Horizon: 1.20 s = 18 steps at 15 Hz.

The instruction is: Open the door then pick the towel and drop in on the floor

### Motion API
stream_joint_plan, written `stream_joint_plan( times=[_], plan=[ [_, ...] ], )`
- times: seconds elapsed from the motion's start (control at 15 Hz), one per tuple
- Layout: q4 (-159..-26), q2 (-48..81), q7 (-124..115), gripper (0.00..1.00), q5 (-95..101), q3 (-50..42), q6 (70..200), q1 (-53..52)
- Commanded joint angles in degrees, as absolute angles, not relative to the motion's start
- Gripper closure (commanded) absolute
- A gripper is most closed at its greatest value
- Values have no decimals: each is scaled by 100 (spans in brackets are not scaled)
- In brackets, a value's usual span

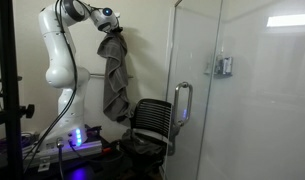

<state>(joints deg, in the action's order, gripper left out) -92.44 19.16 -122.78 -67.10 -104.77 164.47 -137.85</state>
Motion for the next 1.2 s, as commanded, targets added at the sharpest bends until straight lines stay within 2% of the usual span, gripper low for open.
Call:
stream_joint_plan(
  times=[0.0,0.13,0.2,0.6,0.93,1.13],
  plan=[
    [-9519,1638,-11486,98,-7258,-11322,16051,-15009],
    [-10003,2164,-11382,98,-6908,-11878,15356,-15167],
    [-10083,2378,-11173,98,-7004,-11837,14955,-14925],
    [-11040,3284,-10037,98,-6681,-12371,13648,-14967],
    [-11538,3888,-9316,98,-6075,-12289,12774,-14546],
    [-11698,4130,-9038,98,-5791,-12086,13012,-14098]
  ],
)
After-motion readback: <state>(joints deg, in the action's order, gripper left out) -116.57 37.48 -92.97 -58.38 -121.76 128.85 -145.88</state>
